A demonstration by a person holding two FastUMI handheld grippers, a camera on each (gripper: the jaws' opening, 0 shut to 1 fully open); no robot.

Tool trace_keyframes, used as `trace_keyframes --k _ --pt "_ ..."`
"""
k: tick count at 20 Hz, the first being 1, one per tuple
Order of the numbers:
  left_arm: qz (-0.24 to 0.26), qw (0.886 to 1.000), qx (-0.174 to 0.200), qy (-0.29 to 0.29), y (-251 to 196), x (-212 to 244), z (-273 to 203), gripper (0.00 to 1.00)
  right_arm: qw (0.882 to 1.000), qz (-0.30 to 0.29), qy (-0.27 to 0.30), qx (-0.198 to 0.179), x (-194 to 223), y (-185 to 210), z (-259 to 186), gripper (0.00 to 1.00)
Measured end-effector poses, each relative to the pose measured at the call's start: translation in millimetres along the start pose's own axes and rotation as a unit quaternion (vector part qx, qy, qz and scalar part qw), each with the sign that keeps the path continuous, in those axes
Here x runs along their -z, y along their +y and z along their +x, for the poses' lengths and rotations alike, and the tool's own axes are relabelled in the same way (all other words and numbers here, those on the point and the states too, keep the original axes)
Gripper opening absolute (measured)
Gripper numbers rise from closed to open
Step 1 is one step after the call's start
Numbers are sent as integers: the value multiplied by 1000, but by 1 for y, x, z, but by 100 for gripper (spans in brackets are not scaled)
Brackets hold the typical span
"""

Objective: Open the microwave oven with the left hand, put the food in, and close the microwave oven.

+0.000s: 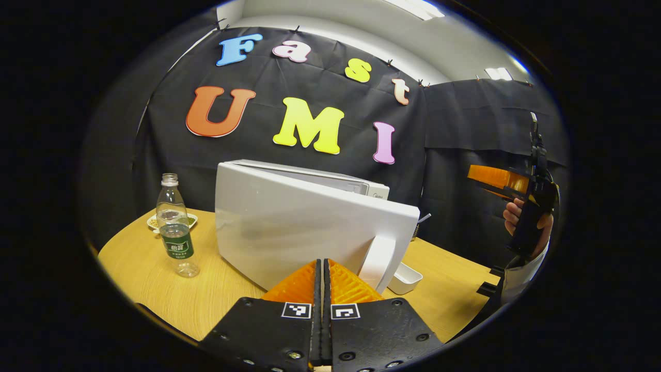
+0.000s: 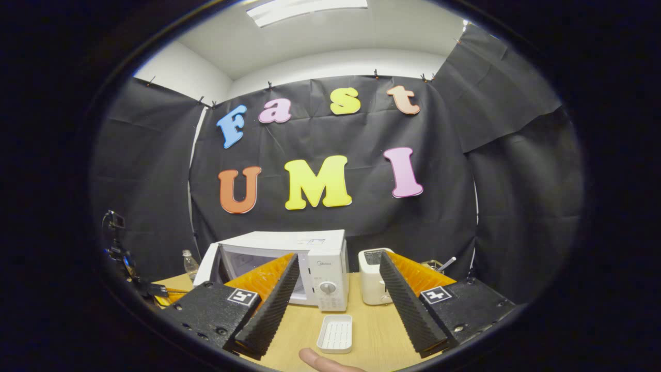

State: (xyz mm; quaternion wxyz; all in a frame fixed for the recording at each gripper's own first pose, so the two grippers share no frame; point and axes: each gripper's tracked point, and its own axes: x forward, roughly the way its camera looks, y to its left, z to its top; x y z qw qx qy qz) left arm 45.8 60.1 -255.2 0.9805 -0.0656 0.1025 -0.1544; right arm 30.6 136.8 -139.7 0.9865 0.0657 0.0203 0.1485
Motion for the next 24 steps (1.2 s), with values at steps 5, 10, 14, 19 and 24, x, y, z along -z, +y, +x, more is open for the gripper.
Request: trace_keyframes --k 5,10,14,19,24 --pt "32 999 -11 9 -19 3 27 0 1000 -2 3 1 2 -8 -2 99" --pt "59 998 1 16 -44 6 55 14 1000 7 -6 -16 -5 -14 1 99" --pt "95 995 -22 18 -48 5 89 0 1000 -5 -11 -20 -6 -24 2 99" --pt "88 995 -41 18 -52 2 127 0 999 -21 -28 -11 -10 -45 1 99" --pt "74 996 -56 5 -49 -11 154 0 999 -24 -22 -14 -9 -63 4 99"
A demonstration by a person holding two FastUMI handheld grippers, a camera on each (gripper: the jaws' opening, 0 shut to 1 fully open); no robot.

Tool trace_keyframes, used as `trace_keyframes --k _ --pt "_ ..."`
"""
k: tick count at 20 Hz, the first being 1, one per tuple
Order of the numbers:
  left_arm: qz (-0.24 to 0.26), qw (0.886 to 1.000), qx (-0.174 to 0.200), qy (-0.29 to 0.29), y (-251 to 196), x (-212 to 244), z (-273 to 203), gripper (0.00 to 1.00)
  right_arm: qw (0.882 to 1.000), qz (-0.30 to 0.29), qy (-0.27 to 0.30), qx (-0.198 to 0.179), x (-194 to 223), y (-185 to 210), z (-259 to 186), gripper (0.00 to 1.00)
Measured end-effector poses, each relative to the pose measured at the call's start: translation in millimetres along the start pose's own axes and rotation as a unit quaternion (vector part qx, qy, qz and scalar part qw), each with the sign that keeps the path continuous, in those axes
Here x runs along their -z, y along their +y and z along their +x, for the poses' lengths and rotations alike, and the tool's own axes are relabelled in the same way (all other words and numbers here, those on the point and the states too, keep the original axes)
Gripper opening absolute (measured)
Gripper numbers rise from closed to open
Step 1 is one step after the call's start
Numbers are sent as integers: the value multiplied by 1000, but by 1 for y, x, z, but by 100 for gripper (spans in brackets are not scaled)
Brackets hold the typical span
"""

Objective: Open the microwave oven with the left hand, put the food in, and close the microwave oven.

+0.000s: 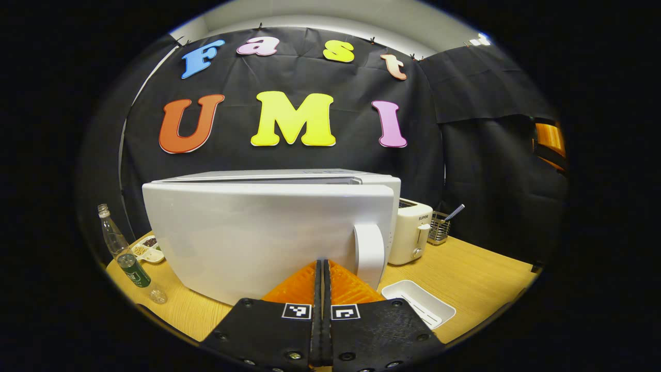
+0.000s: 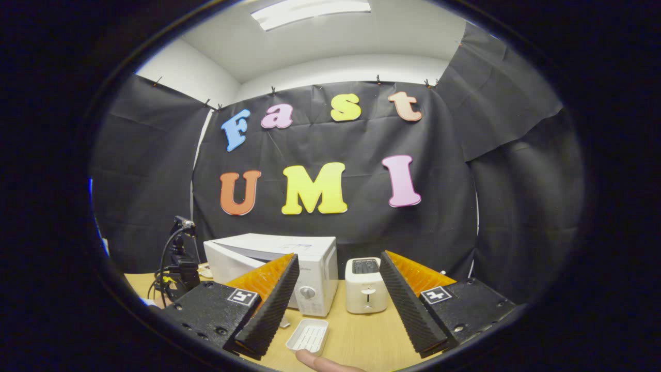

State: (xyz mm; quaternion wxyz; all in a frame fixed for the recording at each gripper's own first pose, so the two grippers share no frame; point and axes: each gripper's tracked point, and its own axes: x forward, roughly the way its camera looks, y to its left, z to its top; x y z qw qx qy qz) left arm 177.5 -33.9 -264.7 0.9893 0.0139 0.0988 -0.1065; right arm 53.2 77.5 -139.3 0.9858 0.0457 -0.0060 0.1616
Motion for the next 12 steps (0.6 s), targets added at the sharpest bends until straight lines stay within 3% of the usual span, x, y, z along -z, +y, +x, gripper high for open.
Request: trace_keyframes --k 8,9,10,11,12 --pt "1 1000 -23 -1 -2 -9 52 0 1000 22 0 -14 10 -25 10 100" --pt "0 1000 -27 0 -2 -10 60 13 1000 18 0 -11 12 -29 11 99" --pt "-1 999 -38 4 2 -9 65 13 1000 16 1 -9 15 -33 13 99" --pt "-1 999 -40 -8 1 -15 73 0 1000 15 2 -7 19 -36 14 99" --pt "-7 999 -45 -1 1 -10 73 0 1000 16 4 -4 21 -39 16 99"
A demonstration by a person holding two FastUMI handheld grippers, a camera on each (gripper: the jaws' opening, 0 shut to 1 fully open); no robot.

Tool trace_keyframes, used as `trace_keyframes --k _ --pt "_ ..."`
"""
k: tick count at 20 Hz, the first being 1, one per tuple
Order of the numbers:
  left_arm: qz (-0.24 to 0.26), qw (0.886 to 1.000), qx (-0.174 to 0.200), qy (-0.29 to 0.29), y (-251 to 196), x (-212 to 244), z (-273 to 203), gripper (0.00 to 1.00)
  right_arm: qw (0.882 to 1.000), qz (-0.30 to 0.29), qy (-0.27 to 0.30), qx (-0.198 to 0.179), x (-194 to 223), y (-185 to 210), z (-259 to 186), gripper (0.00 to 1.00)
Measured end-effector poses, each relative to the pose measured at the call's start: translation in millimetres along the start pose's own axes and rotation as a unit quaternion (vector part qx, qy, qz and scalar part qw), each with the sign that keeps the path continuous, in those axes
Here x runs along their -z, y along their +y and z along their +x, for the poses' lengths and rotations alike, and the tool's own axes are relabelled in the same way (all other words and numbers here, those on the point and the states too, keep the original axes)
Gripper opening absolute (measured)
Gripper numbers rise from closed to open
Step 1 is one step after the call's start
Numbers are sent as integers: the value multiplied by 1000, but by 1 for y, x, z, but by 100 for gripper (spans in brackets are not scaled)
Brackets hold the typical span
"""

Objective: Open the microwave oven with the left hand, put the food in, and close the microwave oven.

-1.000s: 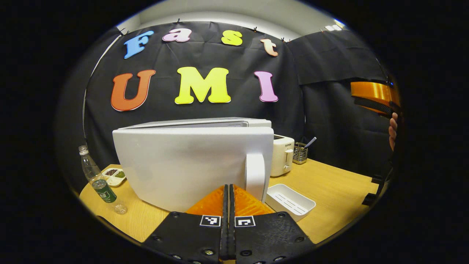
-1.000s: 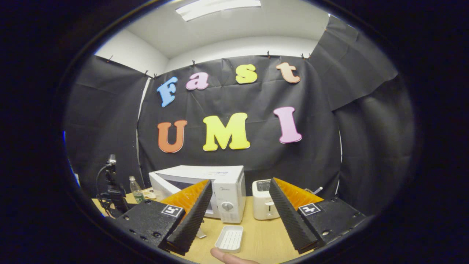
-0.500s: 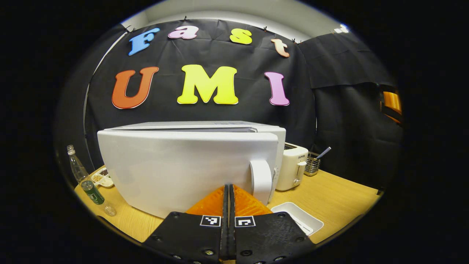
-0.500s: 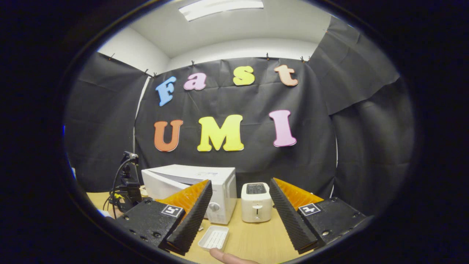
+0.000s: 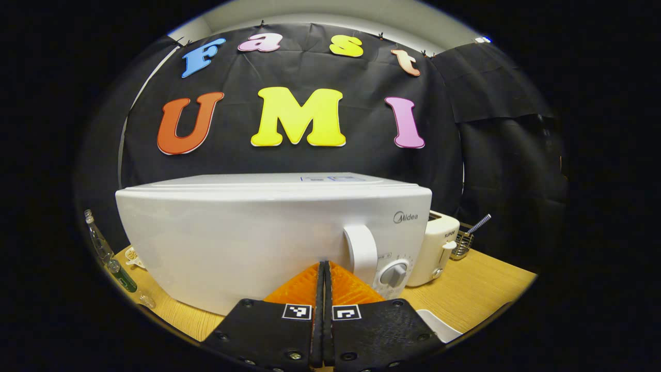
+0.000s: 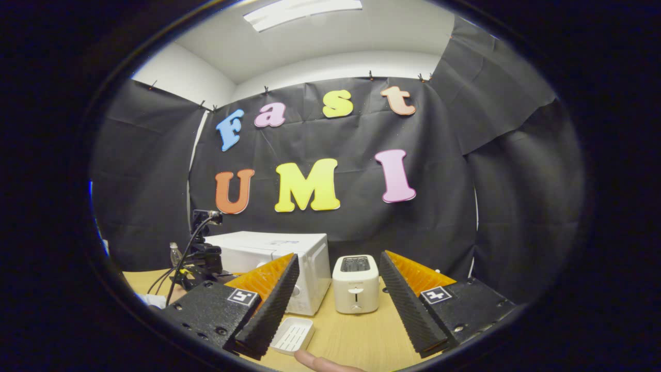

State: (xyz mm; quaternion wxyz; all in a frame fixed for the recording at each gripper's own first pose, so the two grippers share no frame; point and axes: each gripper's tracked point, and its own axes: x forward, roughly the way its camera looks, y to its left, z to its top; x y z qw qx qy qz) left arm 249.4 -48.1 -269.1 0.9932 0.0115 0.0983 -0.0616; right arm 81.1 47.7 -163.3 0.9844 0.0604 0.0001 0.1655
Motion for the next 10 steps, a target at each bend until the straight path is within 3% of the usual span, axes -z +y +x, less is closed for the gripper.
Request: trace_keyframes --k 10 --pt "-7 1000 -4 2 0 -3 0 1 999 8 29 9 6 2 -8 99"
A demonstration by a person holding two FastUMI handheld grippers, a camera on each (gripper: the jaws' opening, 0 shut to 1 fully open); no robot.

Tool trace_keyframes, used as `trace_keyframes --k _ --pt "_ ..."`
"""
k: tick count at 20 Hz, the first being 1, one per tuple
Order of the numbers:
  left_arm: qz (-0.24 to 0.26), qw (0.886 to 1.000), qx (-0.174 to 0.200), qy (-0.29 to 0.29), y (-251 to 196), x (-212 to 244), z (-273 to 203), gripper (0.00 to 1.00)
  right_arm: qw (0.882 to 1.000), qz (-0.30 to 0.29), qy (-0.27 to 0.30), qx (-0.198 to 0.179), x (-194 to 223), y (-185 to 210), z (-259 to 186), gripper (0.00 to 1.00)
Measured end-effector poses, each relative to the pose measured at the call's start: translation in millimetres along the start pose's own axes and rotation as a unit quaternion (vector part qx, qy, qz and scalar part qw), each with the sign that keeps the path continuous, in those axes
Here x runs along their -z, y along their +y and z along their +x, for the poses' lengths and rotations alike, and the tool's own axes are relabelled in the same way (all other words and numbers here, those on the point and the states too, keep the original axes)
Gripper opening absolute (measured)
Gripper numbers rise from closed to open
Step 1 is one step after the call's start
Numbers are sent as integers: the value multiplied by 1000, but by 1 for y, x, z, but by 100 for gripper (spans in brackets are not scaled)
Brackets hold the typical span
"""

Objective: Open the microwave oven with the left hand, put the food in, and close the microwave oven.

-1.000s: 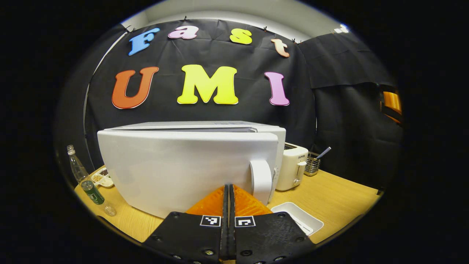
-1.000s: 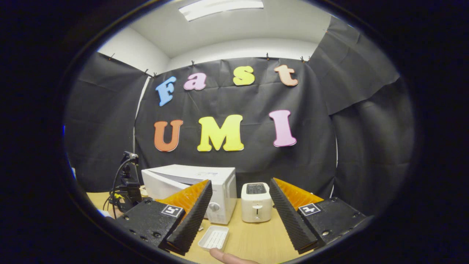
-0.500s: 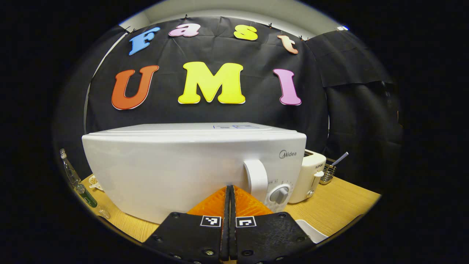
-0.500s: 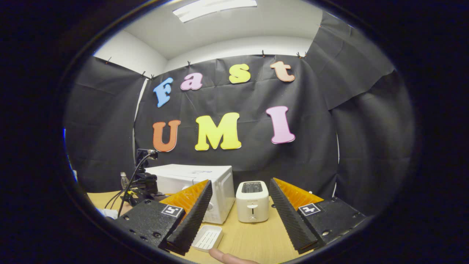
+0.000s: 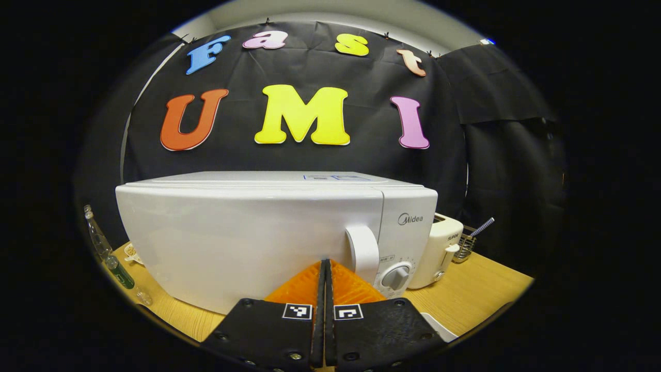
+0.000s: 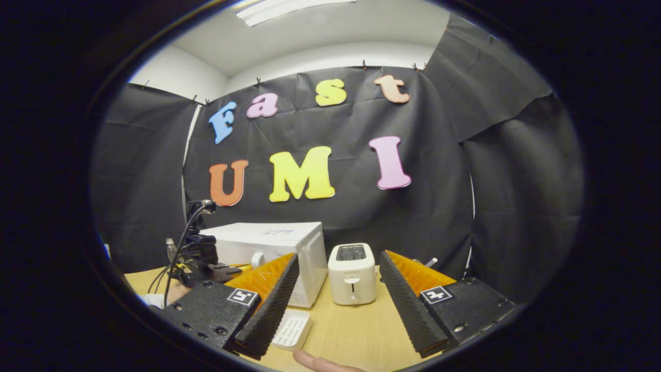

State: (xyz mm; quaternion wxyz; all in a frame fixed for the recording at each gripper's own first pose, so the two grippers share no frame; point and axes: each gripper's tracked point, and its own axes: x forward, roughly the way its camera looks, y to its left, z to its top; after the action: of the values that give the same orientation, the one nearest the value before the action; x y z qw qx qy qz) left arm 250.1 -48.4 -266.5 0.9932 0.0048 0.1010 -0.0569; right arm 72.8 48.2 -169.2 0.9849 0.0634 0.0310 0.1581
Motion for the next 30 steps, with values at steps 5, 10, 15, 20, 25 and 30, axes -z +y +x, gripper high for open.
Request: trace_keyframes --k 5,10,15,20,25,30 --pt "54 998 -19 -9 3 1 -4 3 999 -19 9 44 -12 -1 -27 99" --pt "14 1000 -9 24 -7 3 -43 6 998 0 9 64 -28 5 -64 99" --pt "13 999 -40 -13 4 -57 -127 73 998 1 -5 68 -42 13 -89 99" --pt "9 997 -73 -20 14 -88 -202 96 997 -10 -24 73 -61 21 -104 99" --pt "16 994 -94 -48 26 -121 -262 96 997 -12 -41 66 -78 35 -114 99" --pt "19 990 -117 -76 40 -138 -320 96 996 -29 -48 65 -89 43 -112 99"
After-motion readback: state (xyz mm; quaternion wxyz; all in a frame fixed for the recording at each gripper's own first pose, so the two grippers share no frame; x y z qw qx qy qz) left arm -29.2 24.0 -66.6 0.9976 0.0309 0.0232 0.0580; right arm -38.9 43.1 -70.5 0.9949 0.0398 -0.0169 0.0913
